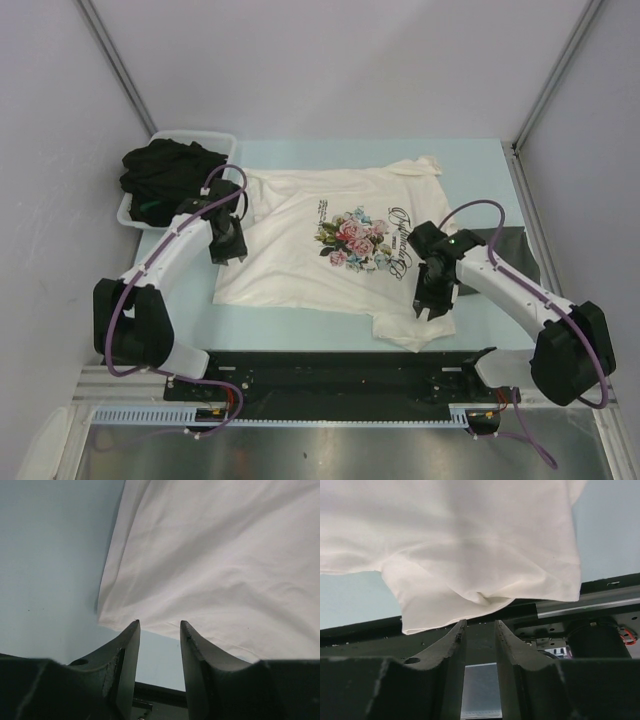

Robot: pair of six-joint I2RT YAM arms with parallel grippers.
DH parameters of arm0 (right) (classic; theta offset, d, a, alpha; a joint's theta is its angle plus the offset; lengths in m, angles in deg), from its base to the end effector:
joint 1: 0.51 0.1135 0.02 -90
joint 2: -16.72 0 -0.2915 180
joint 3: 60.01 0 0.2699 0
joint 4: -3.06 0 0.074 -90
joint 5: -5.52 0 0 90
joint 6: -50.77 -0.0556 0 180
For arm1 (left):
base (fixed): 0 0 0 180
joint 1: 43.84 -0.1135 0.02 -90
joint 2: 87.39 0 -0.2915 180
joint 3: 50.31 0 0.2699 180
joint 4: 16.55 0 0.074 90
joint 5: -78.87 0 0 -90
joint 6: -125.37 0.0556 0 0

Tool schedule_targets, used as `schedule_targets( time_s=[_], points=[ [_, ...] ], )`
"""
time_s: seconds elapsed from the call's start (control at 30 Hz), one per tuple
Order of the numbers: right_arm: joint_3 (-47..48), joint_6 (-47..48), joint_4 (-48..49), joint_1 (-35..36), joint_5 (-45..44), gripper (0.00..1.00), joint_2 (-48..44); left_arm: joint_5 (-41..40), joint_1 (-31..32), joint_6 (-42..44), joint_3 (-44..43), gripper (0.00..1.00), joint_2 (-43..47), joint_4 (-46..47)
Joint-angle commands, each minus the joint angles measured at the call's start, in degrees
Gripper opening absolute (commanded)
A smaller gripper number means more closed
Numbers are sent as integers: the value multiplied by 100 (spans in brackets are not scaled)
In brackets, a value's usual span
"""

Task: Fold and stack the t-shirts
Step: Flatten out the tshirt

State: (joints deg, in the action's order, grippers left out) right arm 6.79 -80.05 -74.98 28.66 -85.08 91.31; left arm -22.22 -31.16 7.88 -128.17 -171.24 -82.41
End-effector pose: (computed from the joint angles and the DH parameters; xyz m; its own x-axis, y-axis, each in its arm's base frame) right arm 0.1918 0.1064 0.2287 -0.9772 0.2031 -0.0619 0.2009 0.9788 0.0396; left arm 0.2923 -0.0548 0.2530 -0.8948 -0.2630 -0.3607 -0.2887 0.9572 0.0184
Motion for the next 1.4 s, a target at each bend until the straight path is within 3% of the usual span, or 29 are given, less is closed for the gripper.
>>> schedule_targets(
  time_s=[0.0,0.17,0.3,0.67,0.77,0.9,1.0,1.2,1.37],
  points=[
    [-43,-830,-73,255,-440,34,-540,177,32,208,-82,43,141,63],
    [-78,-1244,216,879,-888,41,-981,309,32,384,-73,44,308,-33],
    [-78,-1516,375,1397,-977,45,-806,336,32,533,-99,44,370,-69],
    [27,-1439,805,1785,-906,46,-94,432,32,578,-222,45,361,28],
    [264,-640,999,1225,-1126,48,55,546,23,569,-283,45,282,168],
    [1316,511,1201,-118,-1363,48,591,477,49,709,-748,44,-42,256],
    [1975,1285,1579,-655,-1679,50,1135,415,50,867,-1021,45,-192,624],
    [2909,2419,2553,-1413,-1637,51,2469,468,41,1236,-2082,48,-1211,1118],
    [4235,3026,2819,-1774,-1802,51,3613,354,41,1544,-2831,48,-2124,1653]
  ],
)
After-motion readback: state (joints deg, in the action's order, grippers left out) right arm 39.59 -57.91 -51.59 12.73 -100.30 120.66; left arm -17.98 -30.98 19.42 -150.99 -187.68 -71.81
